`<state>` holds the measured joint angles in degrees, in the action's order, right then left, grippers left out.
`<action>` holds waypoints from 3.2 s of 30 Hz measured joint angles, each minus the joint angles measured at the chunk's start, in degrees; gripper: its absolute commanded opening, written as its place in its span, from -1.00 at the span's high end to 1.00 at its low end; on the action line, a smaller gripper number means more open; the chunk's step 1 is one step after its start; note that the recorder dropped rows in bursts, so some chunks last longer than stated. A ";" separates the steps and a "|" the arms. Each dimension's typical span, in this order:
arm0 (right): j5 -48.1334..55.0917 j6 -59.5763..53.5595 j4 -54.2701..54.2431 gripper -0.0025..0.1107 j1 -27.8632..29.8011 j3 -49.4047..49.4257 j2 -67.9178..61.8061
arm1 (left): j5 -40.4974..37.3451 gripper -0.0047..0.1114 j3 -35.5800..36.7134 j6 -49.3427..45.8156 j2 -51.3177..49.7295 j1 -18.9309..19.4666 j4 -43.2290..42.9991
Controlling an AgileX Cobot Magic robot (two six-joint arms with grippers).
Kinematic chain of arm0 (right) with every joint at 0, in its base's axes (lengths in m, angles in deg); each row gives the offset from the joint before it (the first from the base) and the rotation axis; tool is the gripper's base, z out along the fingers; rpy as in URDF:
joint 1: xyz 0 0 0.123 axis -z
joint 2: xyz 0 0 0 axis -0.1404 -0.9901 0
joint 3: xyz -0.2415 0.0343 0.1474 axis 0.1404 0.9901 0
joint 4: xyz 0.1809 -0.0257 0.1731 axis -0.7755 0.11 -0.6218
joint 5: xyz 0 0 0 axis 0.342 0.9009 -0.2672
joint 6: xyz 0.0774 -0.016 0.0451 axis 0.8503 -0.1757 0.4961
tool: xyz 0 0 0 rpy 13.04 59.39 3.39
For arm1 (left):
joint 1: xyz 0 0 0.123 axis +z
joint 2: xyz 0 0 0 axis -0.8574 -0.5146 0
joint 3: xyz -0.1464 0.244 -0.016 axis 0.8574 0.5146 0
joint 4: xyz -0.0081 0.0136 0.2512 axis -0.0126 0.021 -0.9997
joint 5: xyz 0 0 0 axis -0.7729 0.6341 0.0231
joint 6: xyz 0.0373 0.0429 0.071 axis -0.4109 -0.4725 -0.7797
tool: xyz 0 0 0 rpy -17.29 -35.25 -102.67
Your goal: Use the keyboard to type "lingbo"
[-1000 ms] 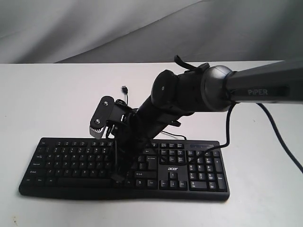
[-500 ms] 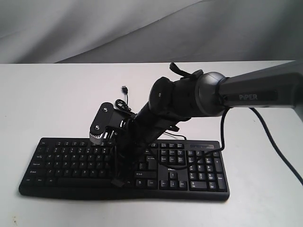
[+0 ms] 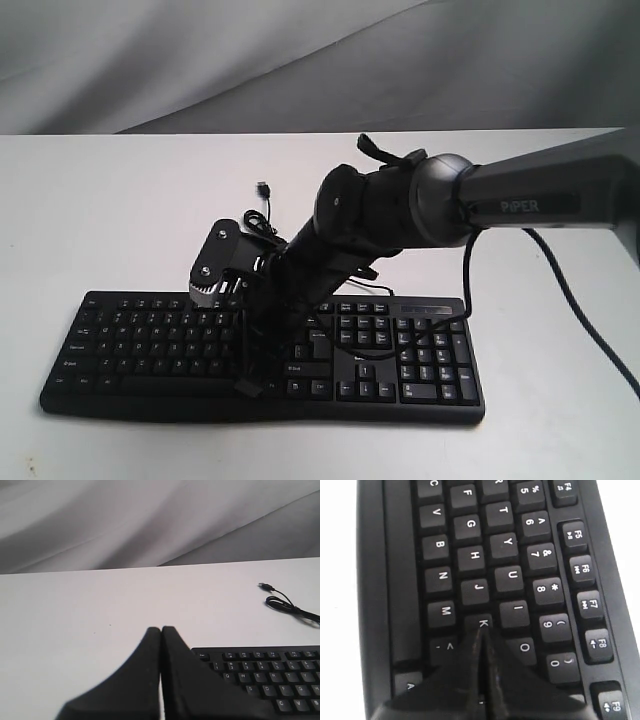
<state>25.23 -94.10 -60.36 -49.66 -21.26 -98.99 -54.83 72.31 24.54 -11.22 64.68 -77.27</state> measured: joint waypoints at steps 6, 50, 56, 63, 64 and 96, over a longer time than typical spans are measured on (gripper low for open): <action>0.53 0.80 0.23 0.96 -0.73 -4.61 0.00 | 0.00 0.91 0.00 0.00 0.00 0.00 0.00; 0.11 4.64 2.83 0.96 -5.84 -6.97 -1.88 | 0.00 0.91 0.00 0.00 0.00 0.00 0.00; 0.34 4.65 2.48 0.96 -5.84 -6.97 -3.06 | 0.00 0.91 0.00 0.00 0.00 0.00 0.00; 0.34 4.86 2.24 0.96 -5.84 -6.97 -3.52 | 0.00 0.91 0.00 0.00 0.00 0.00 0.00; 0.34 4.86 2.24 0.96 -5.84 -6.97 -3.52 | 0.00 0.91 0.00 0.00 0.00 0.00 0.00; 4.85 7.63 2.08 0.96 -5.84 -18.86 -9.54 | 0.00 0.91 0.00 0.00 0.00 0.00 0.00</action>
<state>30.08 -86.47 -58.28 -55.50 -40.12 -108.53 -54.83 72.31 24.54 -11.22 64.68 -77.27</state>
